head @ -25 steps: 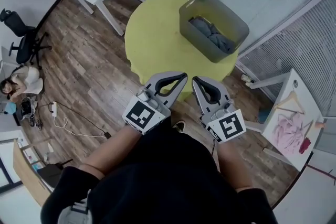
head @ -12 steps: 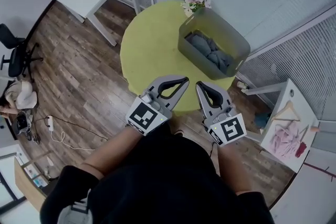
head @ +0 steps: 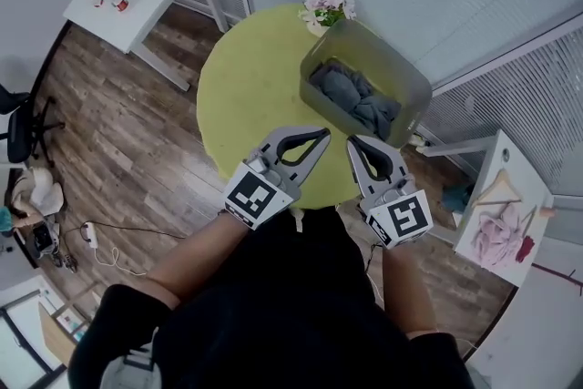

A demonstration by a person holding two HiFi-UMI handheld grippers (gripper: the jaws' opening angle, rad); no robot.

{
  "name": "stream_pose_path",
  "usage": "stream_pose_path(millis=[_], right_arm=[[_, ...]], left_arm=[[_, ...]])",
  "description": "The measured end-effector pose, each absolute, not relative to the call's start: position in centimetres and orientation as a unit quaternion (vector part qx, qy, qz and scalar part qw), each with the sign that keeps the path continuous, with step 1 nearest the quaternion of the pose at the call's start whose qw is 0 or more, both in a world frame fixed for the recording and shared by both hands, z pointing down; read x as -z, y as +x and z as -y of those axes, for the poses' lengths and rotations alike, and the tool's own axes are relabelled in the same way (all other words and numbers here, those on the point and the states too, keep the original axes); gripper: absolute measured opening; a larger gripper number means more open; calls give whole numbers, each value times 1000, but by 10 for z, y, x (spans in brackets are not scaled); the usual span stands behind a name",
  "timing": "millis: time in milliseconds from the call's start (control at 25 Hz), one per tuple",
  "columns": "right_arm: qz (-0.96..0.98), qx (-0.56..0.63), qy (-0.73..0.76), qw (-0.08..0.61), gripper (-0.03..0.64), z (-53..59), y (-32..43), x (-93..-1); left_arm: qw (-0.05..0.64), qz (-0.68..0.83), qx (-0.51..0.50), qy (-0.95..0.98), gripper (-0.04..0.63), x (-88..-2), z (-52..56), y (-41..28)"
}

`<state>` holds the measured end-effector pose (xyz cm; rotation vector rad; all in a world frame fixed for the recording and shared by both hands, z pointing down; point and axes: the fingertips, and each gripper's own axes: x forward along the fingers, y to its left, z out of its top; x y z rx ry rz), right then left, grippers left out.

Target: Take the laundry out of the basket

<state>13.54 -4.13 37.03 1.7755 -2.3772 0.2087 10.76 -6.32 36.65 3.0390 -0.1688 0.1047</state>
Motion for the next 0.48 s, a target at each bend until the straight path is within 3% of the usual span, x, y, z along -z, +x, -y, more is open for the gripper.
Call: stream_pose_path(millis=[480], right_arm=[[802, -144, 543, 202, 26, 102, 235, -442]], left_arm=[[41, 130, -40, 990, 8, -392, 121, 182]])
